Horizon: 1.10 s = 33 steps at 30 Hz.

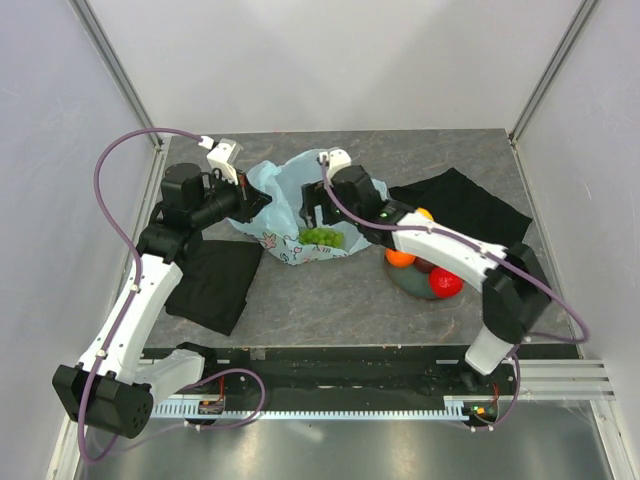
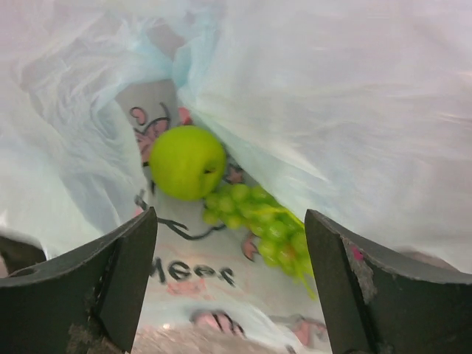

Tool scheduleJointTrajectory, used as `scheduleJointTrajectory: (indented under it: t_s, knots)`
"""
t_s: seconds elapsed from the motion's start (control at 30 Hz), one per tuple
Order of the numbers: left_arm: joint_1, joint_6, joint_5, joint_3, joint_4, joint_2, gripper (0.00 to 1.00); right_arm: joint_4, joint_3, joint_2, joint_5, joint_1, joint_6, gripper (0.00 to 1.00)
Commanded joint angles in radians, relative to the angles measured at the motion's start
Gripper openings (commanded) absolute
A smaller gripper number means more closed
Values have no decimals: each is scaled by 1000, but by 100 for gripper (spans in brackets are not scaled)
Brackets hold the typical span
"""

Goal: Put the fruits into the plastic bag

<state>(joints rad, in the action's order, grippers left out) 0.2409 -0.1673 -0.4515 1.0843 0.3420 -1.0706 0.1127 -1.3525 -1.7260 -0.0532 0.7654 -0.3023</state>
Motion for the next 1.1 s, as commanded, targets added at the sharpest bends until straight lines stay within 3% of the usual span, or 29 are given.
scheduleJointTrajectory:
  t_s: [0.0,0.3,0.43,0.63,0.83,1.07]
  knots:
    - [0,-11,-15,-3,-34,14,2,-41,108,199,-189,-3,60,87]
    - [0,-8,-9,-3,-34,23,2,59,366,569,-588,-35,95,84]
    - [0,-9,-15,-3,-35,17,2,204,378,595,-510,-164,11,82]
    - [0,-9,-12,-4,-35,15,2,277,354,508,-427,-274,-21,86]
    - [0,-8,-12,-3,-34,15,2,292,305,356,-360,-365,-17,94]
    - [0,-8,-13,-3,-35,14,2,248,319,260,-257,-436,-18,92]
